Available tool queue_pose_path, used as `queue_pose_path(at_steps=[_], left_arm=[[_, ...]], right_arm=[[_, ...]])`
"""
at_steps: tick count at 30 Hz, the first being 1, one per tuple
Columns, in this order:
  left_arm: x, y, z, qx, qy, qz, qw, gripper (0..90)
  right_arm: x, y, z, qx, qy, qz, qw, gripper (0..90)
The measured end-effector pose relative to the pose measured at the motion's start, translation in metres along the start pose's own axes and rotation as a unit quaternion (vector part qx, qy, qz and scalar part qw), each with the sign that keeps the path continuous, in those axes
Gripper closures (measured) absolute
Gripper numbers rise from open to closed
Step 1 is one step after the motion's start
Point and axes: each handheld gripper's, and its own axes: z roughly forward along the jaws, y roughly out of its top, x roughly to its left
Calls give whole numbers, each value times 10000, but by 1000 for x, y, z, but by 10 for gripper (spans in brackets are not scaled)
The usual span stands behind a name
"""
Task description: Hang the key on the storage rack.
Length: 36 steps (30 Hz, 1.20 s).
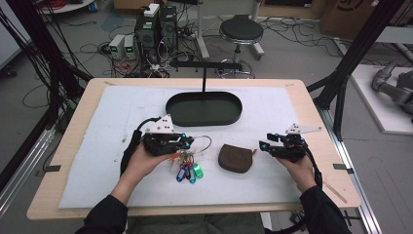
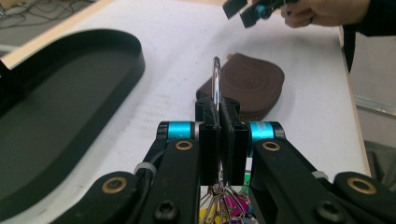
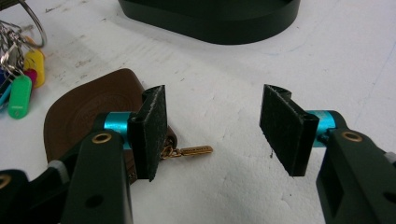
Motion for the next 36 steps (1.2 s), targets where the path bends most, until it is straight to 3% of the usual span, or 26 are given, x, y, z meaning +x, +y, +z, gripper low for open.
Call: queue_pose_path(at_steps=[11, 19, 36], left_arm=[[5, 20, -19, -337, 233, 115, 9991, 865], [18, 41, -31, -535, 443, 170, 9974, 865], [41, 71, -42, -658, 801, 218, 9944, 865]], right_arm=[[0, 0, 0, 13, -22, 23, 10000, 428], [-1, 0, -1, 1, -23, 27, 10000, 429], [-1, 0, -1, -26, -41, 30, 10000, 431]])
